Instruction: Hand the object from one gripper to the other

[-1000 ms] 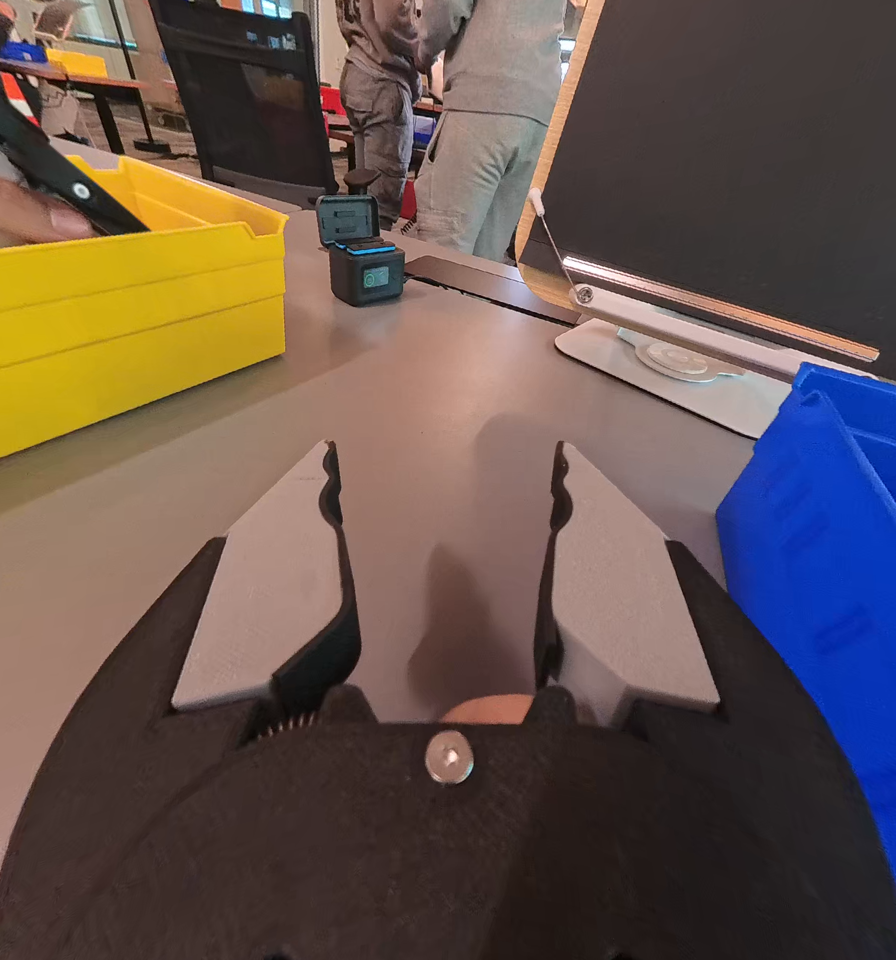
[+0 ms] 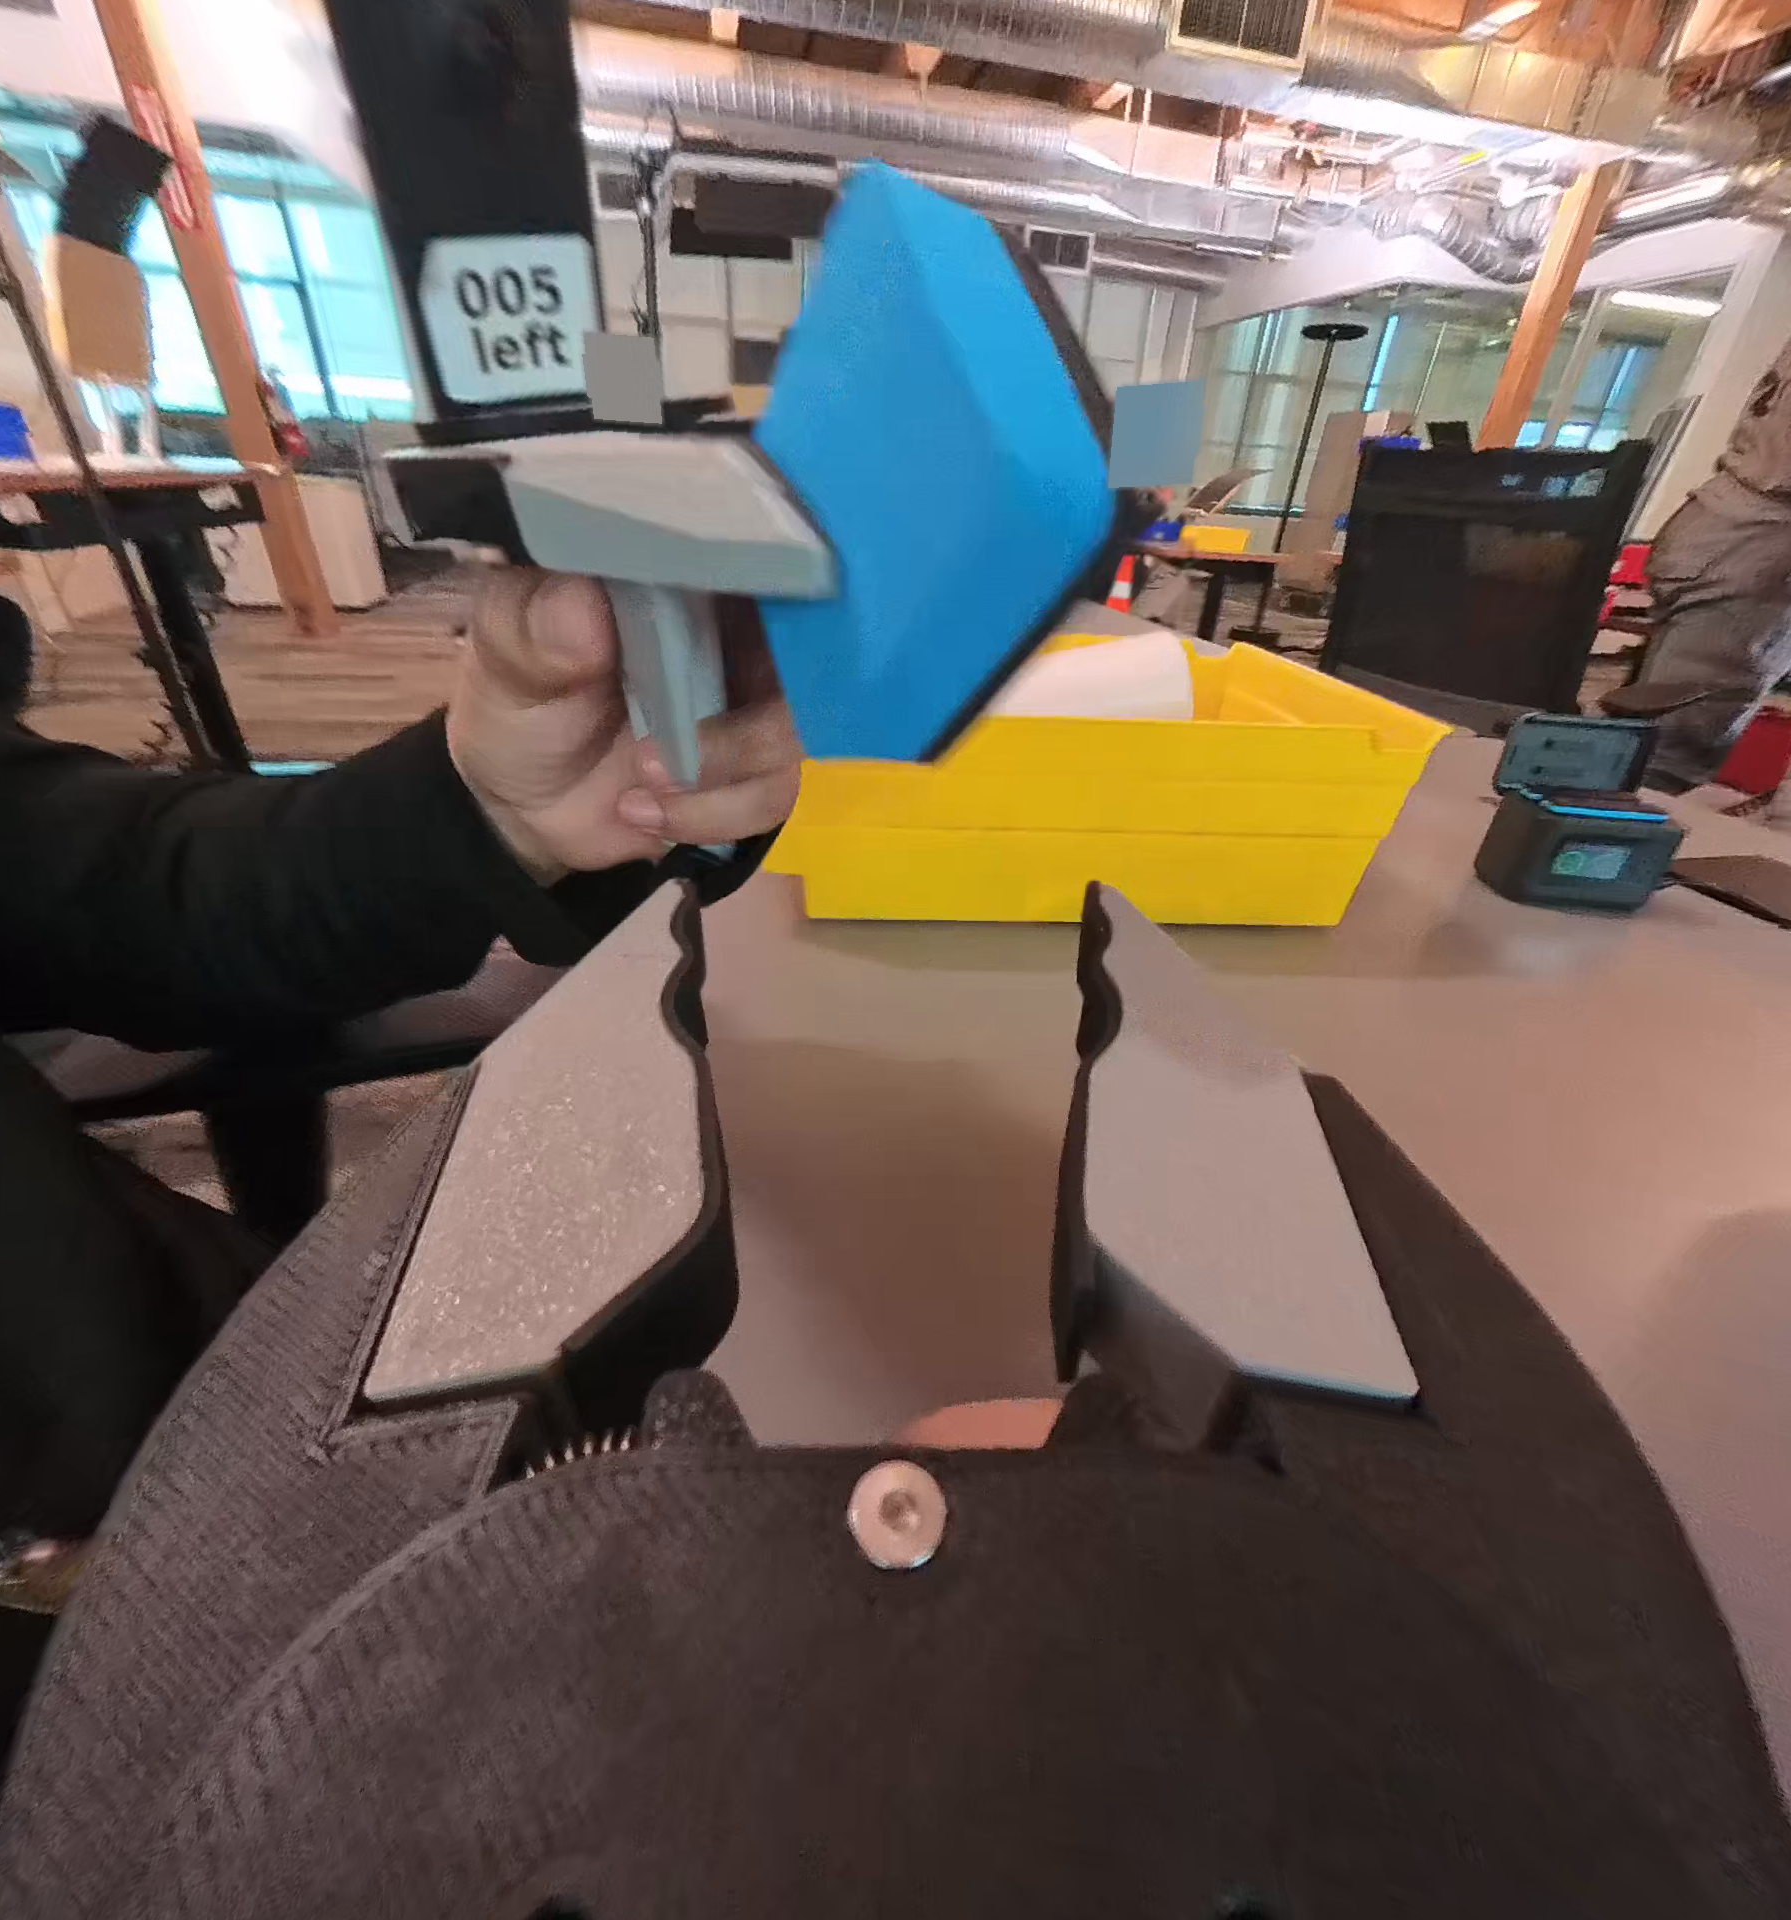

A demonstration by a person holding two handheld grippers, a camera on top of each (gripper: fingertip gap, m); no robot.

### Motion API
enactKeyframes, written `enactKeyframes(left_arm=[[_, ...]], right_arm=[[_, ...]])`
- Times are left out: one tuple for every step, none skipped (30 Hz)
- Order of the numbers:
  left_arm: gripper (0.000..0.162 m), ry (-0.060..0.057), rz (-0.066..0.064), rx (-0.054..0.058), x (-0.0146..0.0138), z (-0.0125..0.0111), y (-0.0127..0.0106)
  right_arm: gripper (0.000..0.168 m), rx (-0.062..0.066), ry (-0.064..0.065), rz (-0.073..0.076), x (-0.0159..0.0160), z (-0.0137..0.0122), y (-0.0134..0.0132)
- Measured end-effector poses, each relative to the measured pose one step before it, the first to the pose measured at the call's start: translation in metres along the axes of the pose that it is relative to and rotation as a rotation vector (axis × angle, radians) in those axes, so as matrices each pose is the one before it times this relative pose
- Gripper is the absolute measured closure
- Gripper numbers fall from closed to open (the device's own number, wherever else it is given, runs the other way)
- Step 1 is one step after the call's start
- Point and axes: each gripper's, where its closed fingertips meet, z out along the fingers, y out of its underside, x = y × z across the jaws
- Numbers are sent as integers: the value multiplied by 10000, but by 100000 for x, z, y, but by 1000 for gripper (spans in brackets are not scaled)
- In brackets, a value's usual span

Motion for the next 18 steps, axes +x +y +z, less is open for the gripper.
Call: enactKeyframes(left_arm=[[137, 554, -443, 483, 859, -231, -992], [137, 375, -248, 350, 792, -217, -780], [137, 121, -64, 170, 529, -153, -477], [137, -73, 96, 39, 261, -107, -258], [137, -136, 149, 19, 139, -84, -201], [136, -72, 115, 28, 178, -38, -188], [137, 113, 71, -3, 405, 14, -153], [137, 136, 14, -28, 440, 57, -160], [136, -16, 73, 20, 212, 33, -187], [137, 22, 120, 39, 236, 18, -159], [140, 141, 91, -70, 363, 62, 43], [141, 83, 57, -111, 253, 69, 168], [141, -25, 29, -34, 68, 25, 65], [141, 32, 14, 8, 115, -10, -45], [141, 113, -32, -12, 201, -29, -80], [141, -91, -58, -142, -131, 33, 127], [141, -188, 61, -184, -335, 67, 296], [141, -47, 41, -20, -226, 40, 212]], right_arm=[[98, 110, -215, 264, -379, -322, -432], [99, 135, -299, 220, -569, -342, -749], [98, 226, -261, 105, -620, -306, -1162], [97, 296, -275, -3, -755, -261, -1461], [96, 259, -378, -65, -1016, -220, -1448], [97, 112, -425, -88, -1143, -159, -1167], [97, -67, -258, -106, -923, -97, -804], [96, -145, 19, -142, -484, -78, -552], [97, -96, 134, -176, -279, -111, -506], [97, -14, 81, -143, -285, -110, -518], [101, 13, 73, -27, -181, -88, -482], [114, 8, 227, 92, 193, -56, -397], [123, -12, 275, 88, 355, -49, -267], [126, 18, 124, 50, 174, -55, -183], [136, 37, 70, 63, 173, -66, -86], [145, -33, 147, 30, 379, -62, 82], [145, -112, 137, 38, 411, -25, 206], [145, -99, 55, 48, 287, 15, 209]])
